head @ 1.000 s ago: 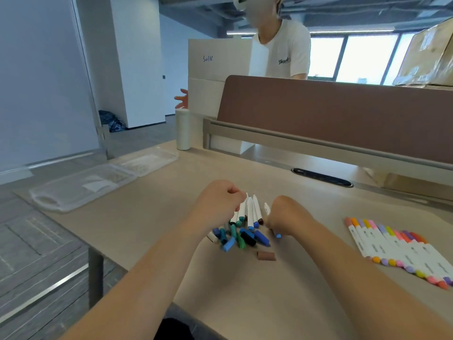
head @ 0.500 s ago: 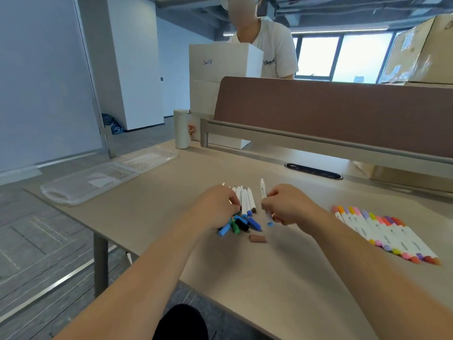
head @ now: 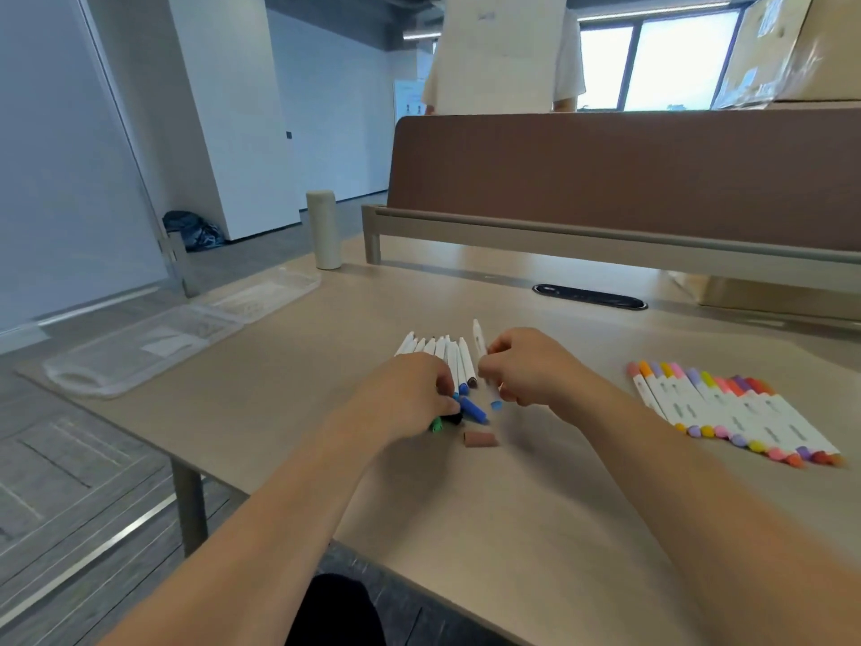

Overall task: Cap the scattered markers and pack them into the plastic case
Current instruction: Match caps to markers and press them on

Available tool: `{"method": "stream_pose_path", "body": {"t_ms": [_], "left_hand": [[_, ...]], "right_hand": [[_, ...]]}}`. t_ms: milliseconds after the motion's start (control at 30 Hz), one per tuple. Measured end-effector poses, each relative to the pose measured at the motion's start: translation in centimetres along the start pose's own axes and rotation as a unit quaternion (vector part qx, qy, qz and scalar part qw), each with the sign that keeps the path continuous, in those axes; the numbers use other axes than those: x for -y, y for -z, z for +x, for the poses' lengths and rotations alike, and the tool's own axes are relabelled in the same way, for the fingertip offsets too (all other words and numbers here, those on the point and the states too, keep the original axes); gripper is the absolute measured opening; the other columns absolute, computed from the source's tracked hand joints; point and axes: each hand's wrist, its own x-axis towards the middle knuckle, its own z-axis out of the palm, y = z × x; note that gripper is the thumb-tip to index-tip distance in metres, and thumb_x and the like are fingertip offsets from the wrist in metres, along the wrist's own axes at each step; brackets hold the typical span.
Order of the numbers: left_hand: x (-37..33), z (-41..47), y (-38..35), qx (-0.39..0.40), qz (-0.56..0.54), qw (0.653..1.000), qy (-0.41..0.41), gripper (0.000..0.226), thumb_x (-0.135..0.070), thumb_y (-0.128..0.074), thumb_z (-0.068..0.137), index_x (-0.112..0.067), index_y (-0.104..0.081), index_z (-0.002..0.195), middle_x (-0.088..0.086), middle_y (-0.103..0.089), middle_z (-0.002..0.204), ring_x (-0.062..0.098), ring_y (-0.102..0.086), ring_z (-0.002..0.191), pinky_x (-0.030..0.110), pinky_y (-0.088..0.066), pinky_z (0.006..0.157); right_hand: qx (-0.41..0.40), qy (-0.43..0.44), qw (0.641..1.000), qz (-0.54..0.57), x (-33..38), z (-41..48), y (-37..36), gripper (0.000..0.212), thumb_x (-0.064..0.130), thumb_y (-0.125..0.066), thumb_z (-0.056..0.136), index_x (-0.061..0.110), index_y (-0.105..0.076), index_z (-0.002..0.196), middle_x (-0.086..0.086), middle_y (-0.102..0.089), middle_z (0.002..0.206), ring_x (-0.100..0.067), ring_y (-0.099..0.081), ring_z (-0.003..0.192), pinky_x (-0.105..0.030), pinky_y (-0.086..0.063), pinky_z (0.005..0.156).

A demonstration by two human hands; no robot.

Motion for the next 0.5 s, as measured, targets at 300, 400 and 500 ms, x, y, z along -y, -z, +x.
{"method": "stream_pose_path", "body": {"t_ms": [300,400,500], "left_hand": [[0.6,-0.2,1.0,-0.054,-0.005,0.999,0.009,0.007,-0.029,-0.063,0.092,-0.022,-0.066,0.090,-0.001,-0.063,0.097,0.017,-0.057,0.087,0.029,-0.044,0.072],[1.1,-0.7,1.8,-0.024,0.018,0.999,0.027,0.015,-0.026,-0.063,0.092,-0.014,-0.072,0.092,0.004,-0.067,0.094,0.018,-0.061,0.085,0.030,-0.048,0.072],[1.6,-1.5,2.2,0.011,0.042,0.998,0.042,0.021,-0.029,-0.070,0.084,-0.008,-0.075,0.086,0.011,-0.070,0.088,0.020,-0.059,0.072,0.029,-0.045,0.061]], "right_hand": [[0.008,0.000,1.000,0.019,0.3,-0.2,-0.5,0.022,0.012,-0.057,0.087,-0.003,-0.066,0.100,-0.016,-0.064,0.079,-0.023,-0.054,0.065,-0.031,-0.045,0.057],[0.012,0.003,1.000,0.018,0.9,-0.6,-0.7,0.016,0.013,-0.058,0.088,0.002,-0.065,0.098,-0.013,-0.063,0.078,-0.022,-0.055,0.065,-0.030,-0.045,0.057],[0.013,0.006,1.000,0.025,1.3,-1.0,-1.0,0.013,0.013,-0.058,0.089,0.004,-0.065,0.096,-0.011,-0.062,0.078,-0.021,-0.054,0.065,-0.029,-0.044,0.056]]}}
